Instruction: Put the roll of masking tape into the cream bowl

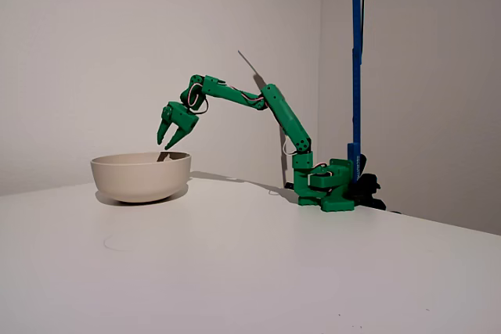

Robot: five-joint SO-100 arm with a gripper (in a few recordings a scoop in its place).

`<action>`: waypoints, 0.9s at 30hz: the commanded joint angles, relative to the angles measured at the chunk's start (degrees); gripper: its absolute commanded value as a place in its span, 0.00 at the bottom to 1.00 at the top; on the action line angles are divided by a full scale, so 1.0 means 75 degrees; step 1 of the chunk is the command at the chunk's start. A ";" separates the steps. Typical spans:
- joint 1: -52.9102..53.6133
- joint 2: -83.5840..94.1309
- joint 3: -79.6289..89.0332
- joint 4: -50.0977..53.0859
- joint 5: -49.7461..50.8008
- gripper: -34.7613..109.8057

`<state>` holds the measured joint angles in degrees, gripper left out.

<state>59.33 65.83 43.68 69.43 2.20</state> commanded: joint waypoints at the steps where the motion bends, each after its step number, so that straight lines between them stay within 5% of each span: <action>1: -0.0164 0.1816 -0.0316 0.0293 0.0363 0.18; 27: -0.6387 0.8168 0.0961 0.4746 0.0176 0.18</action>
<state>16.96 118.92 46.23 101.60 3.60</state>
